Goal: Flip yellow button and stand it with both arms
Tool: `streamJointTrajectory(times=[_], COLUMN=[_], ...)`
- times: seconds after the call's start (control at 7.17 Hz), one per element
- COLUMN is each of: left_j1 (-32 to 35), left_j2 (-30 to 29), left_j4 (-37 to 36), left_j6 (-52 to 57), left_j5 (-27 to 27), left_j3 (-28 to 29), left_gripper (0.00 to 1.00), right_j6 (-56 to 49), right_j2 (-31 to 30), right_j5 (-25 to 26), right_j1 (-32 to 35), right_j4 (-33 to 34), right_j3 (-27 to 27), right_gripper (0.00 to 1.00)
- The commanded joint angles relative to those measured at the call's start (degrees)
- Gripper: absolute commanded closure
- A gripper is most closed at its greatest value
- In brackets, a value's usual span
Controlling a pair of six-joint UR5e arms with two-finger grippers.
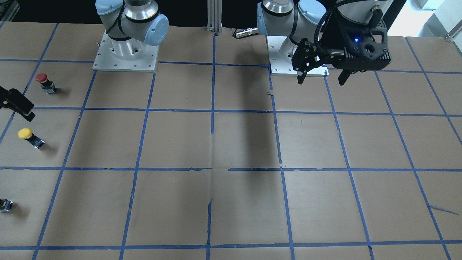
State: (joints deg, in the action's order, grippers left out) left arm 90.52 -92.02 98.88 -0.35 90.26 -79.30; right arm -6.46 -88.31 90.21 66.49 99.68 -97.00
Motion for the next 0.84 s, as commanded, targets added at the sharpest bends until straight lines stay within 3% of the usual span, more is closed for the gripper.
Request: streamJointTrajectory(times=[0.0, 0.14, 0.56, 0.7], left_j1=[0.0, -0.1, -0.3, -0.3], left_j2=[0.0, 0.0, 0.0, 0.1], left_j4=[0.0, 0.0, -0.8, -0.8], left_j6=[0.0, 0.2, 0.3, 0.3], left_j5=[0.0, 0.0, -0.1, -0.1], left_j3=[0.1, -0.1, -0.2, 0.1], left_gripper=[0.0, 0.0, 0.0, 0.0], right_j6=[13.1, 14.2, 18.5, 18.6], right_j2=[-0.8, -1.6, -4.3, -4.5], right_j5=[0.4, 0.5, 0.6, 0.8], right_j1=[13.1, 17.8, 26.5, 26.4], right_j4=[-8.2, -12.8, -16.3, -17.9], right_j3=[4.0, 4.4, 5.5, 5.7], right_gripper=[0.0, 0.0, 0.0, 0.0])
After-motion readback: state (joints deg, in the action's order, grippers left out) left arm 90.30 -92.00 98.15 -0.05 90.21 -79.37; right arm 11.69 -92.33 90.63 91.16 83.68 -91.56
